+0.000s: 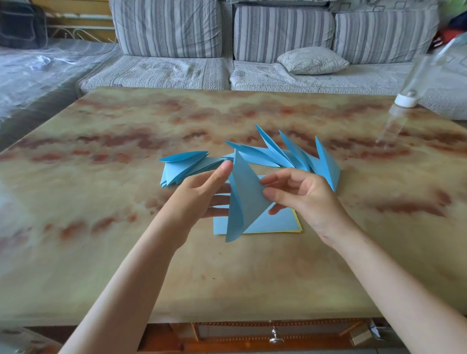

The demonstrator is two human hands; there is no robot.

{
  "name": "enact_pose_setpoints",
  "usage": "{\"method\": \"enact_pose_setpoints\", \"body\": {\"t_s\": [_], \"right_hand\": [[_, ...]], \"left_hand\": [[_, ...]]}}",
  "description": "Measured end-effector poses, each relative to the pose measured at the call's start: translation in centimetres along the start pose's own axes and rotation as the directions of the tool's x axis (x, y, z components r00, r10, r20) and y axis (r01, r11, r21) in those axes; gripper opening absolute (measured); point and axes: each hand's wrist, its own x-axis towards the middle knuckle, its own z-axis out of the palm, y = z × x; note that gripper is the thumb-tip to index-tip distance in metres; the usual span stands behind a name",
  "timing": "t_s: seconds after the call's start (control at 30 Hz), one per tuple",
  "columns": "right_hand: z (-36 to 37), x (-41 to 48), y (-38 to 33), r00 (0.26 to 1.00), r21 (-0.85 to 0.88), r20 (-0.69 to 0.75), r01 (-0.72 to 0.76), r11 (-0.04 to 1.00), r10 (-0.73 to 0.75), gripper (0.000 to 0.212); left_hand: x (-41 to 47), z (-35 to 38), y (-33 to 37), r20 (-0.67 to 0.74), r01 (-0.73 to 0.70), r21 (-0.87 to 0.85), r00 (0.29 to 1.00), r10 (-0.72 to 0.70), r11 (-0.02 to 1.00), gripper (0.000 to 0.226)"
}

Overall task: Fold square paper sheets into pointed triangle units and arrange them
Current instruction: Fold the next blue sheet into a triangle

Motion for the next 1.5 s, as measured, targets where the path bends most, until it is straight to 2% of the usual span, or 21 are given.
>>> {"method": "enact_pose_setpoints", "body": {"t_s": [0.1, 0.23, 0.47, 0.7, 0.9, 1.07, 1.13, 1.2, 1.33, 1.5], "right_hand": [[0.0, 0.0, -0.1, 1.000, 0.001, 0.023, 0.003, 1.000, -0.003, 0.015], [-0.1, -0.1, -0.1, 1.000, -0.025, 0.024, 0.017, 1.000, -0.016, 0.015], [0.3, -0.1, -0.3, 1.000, -0.016, 0.005, 0.023, 1.000, -0.023, 0.021], [0.4, -0.2, -0.4, 0.999, -0.054, -0.003, 0.034, 0.998, -0.034, 0.016], [0.4, -0.2, -0.7, 1.000, -0.057, -0.016, 0.019, 0.998, -0.020, 0.017], [0.6, -0.3, -0.9, 0.994, 0.035, -0.059, -0.087, 0.996, 0.089, 0.015], [0.8, -0.4, -0.8, 0.984, 0.084, -0.039, -0.168, 0.982, 0.172, 0.038], [1.1, -0.4, -0.9, 0.976, 0.109, -0.047, -0.205, 0.973, 0.211, 0.046], [1.3, -0.3, -0.9, 0.962, 0.228, -0.097, -0.228, 0.947, 0.255, 0.037], [1.2, -0.1, -1.1, 0.952, 0.247, -0.119, -0.248, 0.937, 0.283, 0.029]], "left_hand": [[-0.1, 0.1, 0.3, -0.038, -0.121, -0.024, 0.992, 0.120, 0.992, 0.031], [0.0, 0.1, 0.3, -0.100, -0.184, -0.085, 0.980, 0.175, 0.979, 0.021], [0.2, 0.5, 0.1, -0.206, -0.241, -0.088, 0.954, 0.219, 0.967, 0.015], [0.2, 0.6, 0.0, -0.280, -0.224, -0.084, 0.940, 0.193, 0.971, 0.010], [0.1, 1.0, -0.1, -0.335, -0.255, -0.049, 0.915, 0.225, 0.966, 0.008], [0.0, 1.4, 0.0, -0.375, -0.299, -0.097, 0.895, 0.244, 0.949, 0.007], [-0.1, 1.6, 0.0, -0.386, -0.314, -0.132, 0.890, 0.243, 0.940, 0.007], [-0.2, 1.8, 0.1, -0.383, -0.318, -0.154, 0.892, 0.241, 0.935, 0.007], [-0.3, 2.2, 0.1, -0.370, -0.299, -0.210, 0.906, 0.208, 0.931, 0.004], [-0.3, 2.3, -0.1, -0.344, -0.244, -0.326, 0.930, 0.125, 0.913, 0.005]]}}
